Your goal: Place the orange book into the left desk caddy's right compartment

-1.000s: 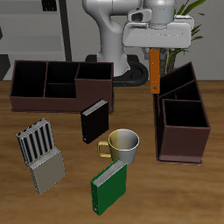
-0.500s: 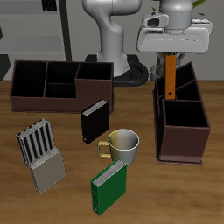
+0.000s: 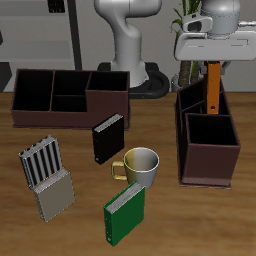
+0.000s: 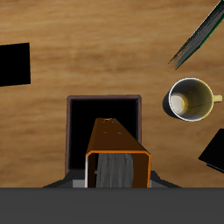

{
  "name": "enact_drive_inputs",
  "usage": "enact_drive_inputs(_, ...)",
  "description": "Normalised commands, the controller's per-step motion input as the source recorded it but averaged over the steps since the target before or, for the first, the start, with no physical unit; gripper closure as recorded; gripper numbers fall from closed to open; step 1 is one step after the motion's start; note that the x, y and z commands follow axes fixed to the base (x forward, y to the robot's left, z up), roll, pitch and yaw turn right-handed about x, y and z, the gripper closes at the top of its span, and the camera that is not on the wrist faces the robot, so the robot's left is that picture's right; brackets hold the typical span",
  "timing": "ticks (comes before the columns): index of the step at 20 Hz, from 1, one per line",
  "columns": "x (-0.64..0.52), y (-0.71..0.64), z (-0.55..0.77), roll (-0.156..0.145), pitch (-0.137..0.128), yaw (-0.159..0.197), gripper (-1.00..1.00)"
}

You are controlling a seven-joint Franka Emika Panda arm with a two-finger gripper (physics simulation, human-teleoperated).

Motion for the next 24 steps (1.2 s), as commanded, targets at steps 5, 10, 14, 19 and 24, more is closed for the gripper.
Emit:
enact_drive_inputs(5, 0.19, 0.13, -0.06, -0.012, 0.003, 0.021, 1.00)
enact_drive_inputs(10, 0.14, 0.07, -0.21, 0.001, 0.023, 0.004, 1.00)
enact_drive_inputs(14, 0.07, 0.06, -0.28, 0.014, 0.030, 0.009, 1.00)
enact_drive_inputs(19, 0.07, 0.07, -0.29, 0.017, 0.030, 0.005, 1.00)
enact_drive_inputs(24, 0.04, -0.05, -0.13, -0.007, 0.003, 0.008, 1.00)
